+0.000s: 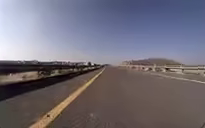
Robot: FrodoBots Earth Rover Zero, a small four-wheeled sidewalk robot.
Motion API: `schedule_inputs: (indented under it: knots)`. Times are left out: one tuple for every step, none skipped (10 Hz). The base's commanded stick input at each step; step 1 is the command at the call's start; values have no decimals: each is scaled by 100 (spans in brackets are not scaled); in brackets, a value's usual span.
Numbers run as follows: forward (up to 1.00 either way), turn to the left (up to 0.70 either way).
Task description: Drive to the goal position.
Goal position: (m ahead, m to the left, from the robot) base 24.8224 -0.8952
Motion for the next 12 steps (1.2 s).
schedule_inputs:
  knots:
    - [85, 0]
    - [85, 0]
    - [85, 0]
    - [85, 0]
    - [85, 0]
    - [85, 0]
    - [85, 0]
    - [85, 0]
    - [85, 0]
    - [84, 0]
    - [72, 0]
    - [0, 0]
